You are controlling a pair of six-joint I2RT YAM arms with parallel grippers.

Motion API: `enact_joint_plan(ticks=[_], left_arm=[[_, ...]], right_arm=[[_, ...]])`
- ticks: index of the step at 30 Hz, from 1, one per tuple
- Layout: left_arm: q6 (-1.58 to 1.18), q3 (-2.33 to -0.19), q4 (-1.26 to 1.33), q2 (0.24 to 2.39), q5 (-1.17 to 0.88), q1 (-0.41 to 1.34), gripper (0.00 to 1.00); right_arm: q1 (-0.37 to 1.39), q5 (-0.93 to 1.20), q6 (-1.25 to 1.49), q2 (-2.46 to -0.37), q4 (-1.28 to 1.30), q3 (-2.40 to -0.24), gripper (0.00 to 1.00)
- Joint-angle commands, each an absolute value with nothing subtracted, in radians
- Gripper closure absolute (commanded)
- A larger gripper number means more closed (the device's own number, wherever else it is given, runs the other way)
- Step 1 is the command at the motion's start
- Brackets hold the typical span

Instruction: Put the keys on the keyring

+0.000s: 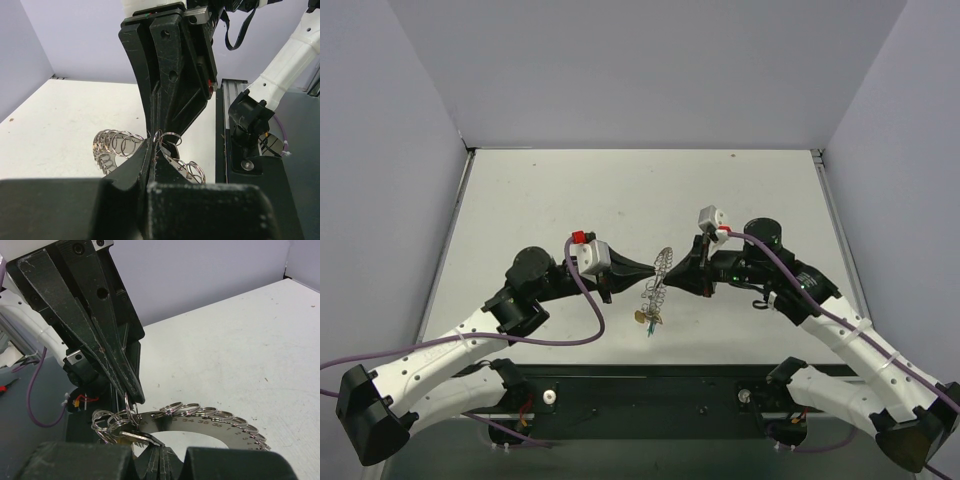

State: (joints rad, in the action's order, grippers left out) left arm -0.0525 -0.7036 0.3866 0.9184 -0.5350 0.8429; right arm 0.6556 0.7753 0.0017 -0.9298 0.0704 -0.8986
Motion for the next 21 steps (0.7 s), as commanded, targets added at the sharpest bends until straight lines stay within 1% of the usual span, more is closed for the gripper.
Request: enact_joint_plan(ticks=[1, 2, 3, 4, 6, 7, 10, 13, 16, 21], left_arm=[[-0.072, -0.721, 0.506, 0.908, -0.541, 0.844, 1.00], [-0.071, -0.721, 0.506, 0.907, -0.541, 0.842, 1.00], [-0.072, -0.721, 0.505, 0.905, -0.541, 0.844, 1.00], [-0.071, -0.719, 0.505, 0.905, -0.541, 0.842, 1.00], [-0.069, -0.718, 0.499, 0.902, -0.540, 0.842, 1.00], [-0.068, -0.718, 0.497, 0.900, -0.540, 0.844, 1.00], [-0.064, -0.718, 0.492, 0.894, -0.541, 0.844, 1.00], [-0.064, -0.718, 0.489, 0.897, -0.549, 0.844, 1.00], [-0.064, -0.722, 0.489, 0.900, -0.561, 0.844, 1.00], [-0.066, -0.726, 0.486, 0.902, -0.568, 0.842, 1.00]], right_arm=[[0.661, 0.837, -0.032, -0.920, 0.066, -0.917, 1.00], [0.661, 0.838, -0.041, -0.914, 0.072, -0.917, 0.98], [0.661, 0.838, -0.067, -0.895, 0.089, -0.917, 0.92], [0.660, 0.835, -0.080, -0.882, 0.097, -0.913, 0.76], [0.660, 0.810, -0.115, -0.835, 0.109, -0.902, 0.57], [0.660, 0.804, -0.124, -0.819, 0.112, -0.897, 0.43], [0.660, 0.795, -0.149, -0.766, 0.101, -0.874, 0.30], [0.660, 0.830, -0.150, -0.753, 0.086, -0.876, 0.29], [0.660, 0.859, -0.141, -0.772, 0.052, -0.880, 0.29], [0.661, 0.882, -0.118, -0.833, 0.017, -0.899, 0.36]])
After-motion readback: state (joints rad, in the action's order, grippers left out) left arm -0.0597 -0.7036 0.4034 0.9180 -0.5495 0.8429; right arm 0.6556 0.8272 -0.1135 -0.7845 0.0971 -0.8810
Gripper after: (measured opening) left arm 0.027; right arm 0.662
